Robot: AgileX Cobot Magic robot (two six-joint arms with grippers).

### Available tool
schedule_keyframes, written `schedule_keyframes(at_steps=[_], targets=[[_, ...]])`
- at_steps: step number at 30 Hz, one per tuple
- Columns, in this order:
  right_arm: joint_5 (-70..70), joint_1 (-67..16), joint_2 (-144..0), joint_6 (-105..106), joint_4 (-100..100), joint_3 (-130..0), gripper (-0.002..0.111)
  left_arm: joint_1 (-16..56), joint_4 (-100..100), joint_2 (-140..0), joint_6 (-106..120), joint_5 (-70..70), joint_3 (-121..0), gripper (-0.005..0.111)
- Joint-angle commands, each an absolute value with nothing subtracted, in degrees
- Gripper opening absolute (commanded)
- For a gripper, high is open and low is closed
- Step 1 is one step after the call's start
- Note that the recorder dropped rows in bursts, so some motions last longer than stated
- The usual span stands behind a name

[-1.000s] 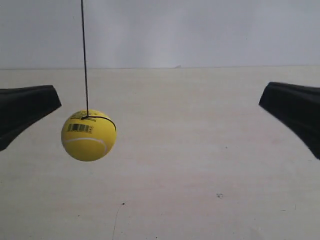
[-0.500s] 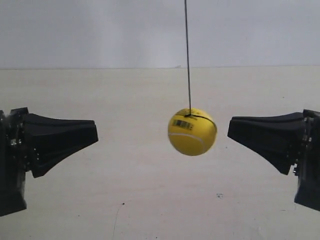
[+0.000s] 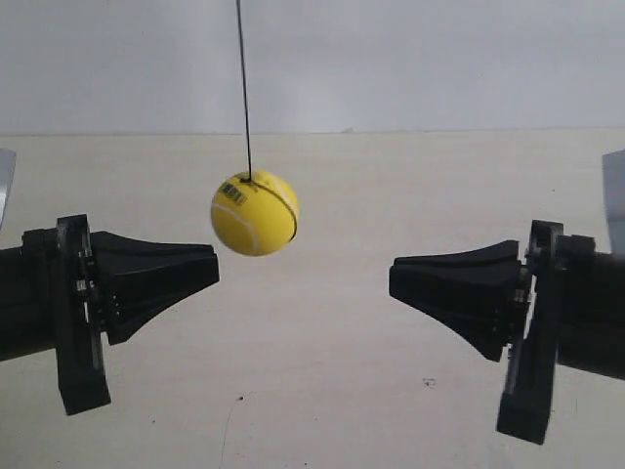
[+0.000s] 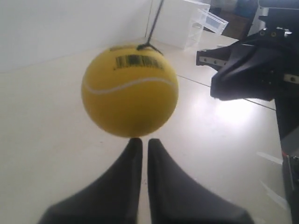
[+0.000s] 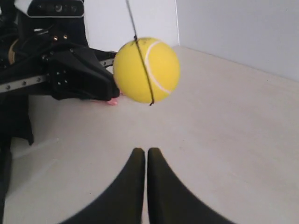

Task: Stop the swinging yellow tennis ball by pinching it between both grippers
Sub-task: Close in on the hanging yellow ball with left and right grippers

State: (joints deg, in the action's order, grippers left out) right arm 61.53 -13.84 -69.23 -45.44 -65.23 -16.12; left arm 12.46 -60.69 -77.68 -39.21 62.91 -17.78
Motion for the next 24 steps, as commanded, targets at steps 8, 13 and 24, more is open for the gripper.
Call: schedule_keyframes(at_steps=[8,13,24], targets=[[54.2,-21.1,-69.3,-43.1,-60.6,-22.2,0.000,12.7,-56.3,-77.8,-35.1,64.3,-18.5,0.005],[54.6,-21.1,-69.3,-43.1,-60.4,-22.4,0.000,12.7,-58.3,-77.8,-35.1,65.1,-18.5,0.005],[54.6,-21.1,-69.3,-43.5,-60.6,-22.4,0.000,12.7,-57.7,-77.8,-34.8,65.1,-18.5,0.005]])
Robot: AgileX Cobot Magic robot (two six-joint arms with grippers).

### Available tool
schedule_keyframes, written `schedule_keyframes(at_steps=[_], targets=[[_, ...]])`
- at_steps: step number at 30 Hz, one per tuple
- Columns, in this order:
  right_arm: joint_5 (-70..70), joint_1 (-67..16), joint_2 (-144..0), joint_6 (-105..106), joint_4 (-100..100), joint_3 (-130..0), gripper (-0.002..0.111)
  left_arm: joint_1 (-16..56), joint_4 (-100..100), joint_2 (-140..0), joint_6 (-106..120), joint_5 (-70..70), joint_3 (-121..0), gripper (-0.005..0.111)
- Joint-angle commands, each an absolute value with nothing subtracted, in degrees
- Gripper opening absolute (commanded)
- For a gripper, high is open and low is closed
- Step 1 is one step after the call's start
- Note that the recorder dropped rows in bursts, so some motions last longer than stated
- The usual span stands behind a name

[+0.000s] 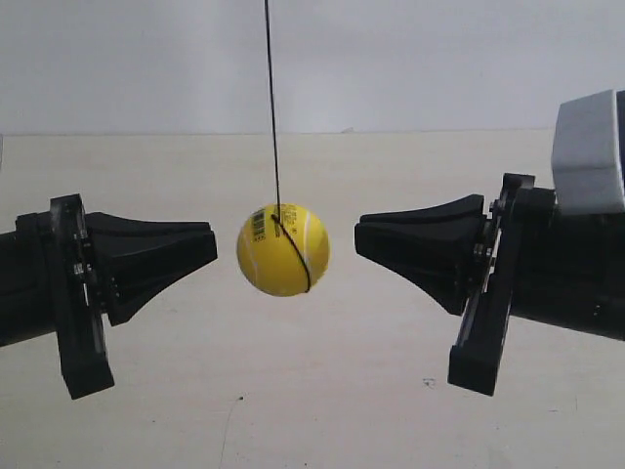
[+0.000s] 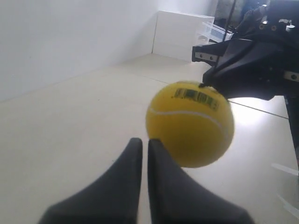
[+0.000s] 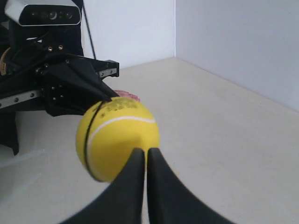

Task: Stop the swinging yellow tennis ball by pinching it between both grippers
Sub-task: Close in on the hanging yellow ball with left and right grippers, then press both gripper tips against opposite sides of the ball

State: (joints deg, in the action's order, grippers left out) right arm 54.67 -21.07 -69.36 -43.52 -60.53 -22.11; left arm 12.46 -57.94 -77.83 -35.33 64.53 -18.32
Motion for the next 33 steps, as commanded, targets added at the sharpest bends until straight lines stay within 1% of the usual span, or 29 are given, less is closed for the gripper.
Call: schedule_keyframes(at_steps=[1,15,23,29,33], targets=[[54.6,-21.1,-69.3,-43.5,-60.7,-22.4,0.000,12.7,-57.8,-77.8,-34.8,65.1,-18.5,0.005],[56.0,-21.1,-69.3,-48.7,-66.0,-22.4,0.000,12.7,-61.4,-78.1,-35.2,67.8,-18.5,0.005],[56.9,-21.1,-69.6,-48.7,-66.2,-22.4,0.000,12.7,-61.4,-82.8,-33.4,70.0,-18.5,0.005],[57.6,-21.1,-73.8,-46.2,-64.2,-22.4,0.000,12.7,-61.4,-84.0,-32.4,70.0,-18.5,0.005],[61.1,-21.1,-76.6,-43.3,-64.2,-22.4,0.000,12.7,-61.4,-84.0,-32.0,70.0,-18.5,0.005]])
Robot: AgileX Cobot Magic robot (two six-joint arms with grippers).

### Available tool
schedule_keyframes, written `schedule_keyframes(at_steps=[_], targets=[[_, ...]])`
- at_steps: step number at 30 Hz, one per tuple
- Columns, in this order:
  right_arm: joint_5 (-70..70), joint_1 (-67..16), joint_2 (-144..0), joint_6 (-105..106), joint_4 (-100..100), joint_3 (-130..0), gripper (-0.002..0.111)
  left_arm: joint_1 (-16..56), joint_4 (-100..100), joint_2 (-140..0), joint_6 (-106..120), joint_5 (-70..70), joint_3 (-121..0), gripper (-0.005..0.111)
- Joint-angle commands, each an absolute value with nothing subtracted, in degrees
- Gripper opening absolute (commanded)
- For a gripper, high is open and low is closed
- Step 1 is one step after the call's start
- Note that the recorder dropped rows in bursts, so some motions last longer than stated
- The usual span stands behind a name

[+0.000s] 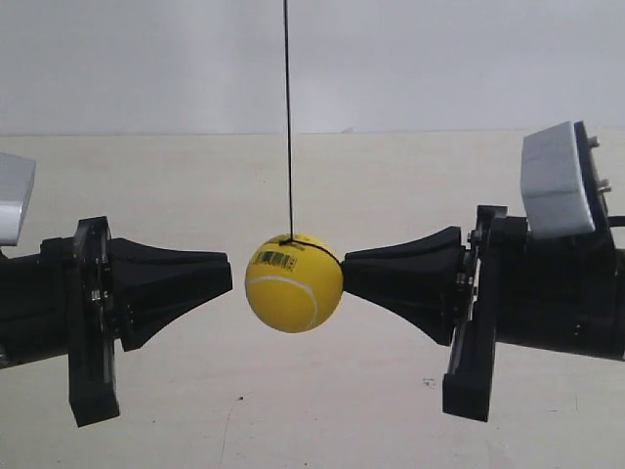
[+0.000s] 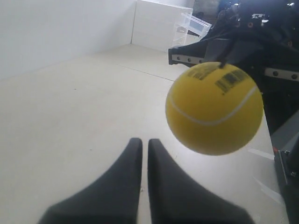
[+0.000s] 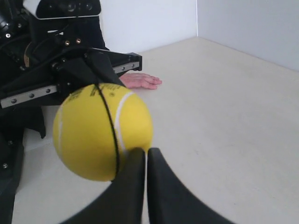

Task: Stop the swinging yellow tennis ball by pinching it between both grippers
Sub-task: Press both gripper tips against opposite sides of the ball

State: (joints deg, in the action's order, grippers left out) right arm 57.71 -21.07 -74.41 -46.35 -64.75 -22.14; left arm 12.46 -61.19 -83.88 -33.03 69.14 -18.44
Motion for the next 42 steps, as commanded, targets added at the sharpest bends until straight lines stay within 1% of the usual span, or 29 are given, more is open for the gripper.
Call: schedule_keyframes(at_steps=[1,31,37,42], targets=[[62.0,-21.1,-76.7,-42.8,-64.2,-22.4,0.000,12.7,-61.4,-84.0,-31.6,70.0,-18.5,0.005],[62.7,-21.1,-76.6,-41.5,-63.6,-22.4,0.000,12.8,-62.4,-82.1,-31.1,70.0,-19.3,0.005],[62.7,-21.1,-76.6,-41.5,-63.6,-22.4,0.000,17.6,-62.4,-82.1,-29.8,70.0,-19.3,0.005],[62.3,-21.1,-76.6,-41.5,-63.6,-22.4,0.000,18.6,-62.4,-82.1,-29.0,70.0,-19.3,0.005]])
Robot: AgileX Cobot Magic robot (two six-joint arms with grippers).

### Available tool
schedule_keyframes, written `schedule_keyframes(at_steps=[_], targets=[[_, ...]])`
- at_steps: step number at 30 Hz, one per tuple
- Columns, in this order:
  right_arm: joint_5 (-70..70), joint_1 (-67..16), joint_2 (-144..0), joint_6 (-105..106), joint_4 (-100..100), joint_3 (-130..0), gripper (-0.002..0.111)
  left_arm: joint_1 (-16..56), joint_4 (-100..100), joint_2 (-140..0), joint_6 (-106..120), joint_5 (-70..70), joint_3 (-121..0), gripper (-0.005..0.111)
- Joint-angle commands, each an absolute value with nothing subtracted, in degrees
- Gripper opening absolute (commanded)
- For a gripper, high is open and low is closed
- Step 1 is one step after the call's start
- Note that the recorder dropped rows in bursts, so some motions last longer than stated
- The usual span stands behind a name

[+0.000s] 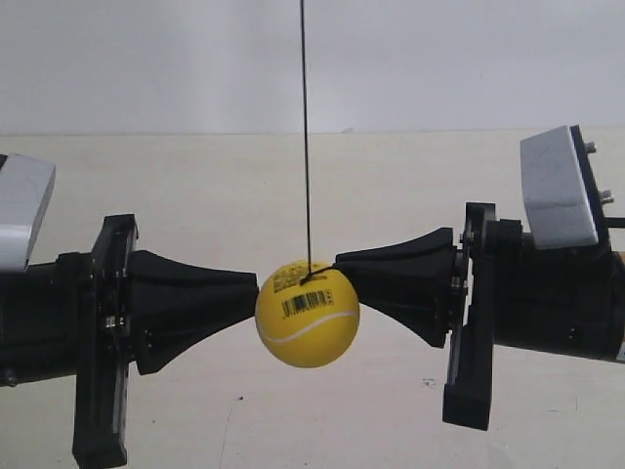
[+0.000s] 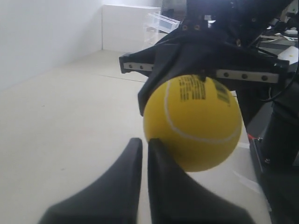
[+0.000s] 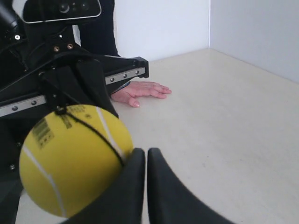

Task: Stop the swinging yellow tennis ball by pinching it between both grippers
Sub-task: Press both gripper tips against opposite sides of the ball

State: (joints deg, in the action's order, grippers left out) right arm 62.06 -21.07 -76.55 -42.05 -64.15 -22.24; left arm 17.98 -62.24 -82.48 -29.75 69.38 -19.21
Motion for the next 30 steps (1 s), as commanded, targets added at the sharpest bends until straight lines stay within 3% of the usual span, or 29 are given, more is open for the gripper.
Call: schedule_keyframes(at_steps=[1,24,30], targets=[[62.2,-21.1,-76.6,-41.5,-63.6,-22.4,0.000,18.6,-62.4,-82.1,-29.0,70.0,-19.3,0.005],[44.7,-21.1,-73.3,-42.7,-58.7,-22.4,0.000,18.6,-61.9,-82.1,-28.8,70.0,-19.3,0.005],[56.7,-21.1,-71.5,-46.1,-66.1,-22.4,0.000,18.6,-60.2,-82.1,-27.3,70.0,-19.3,0.005]])
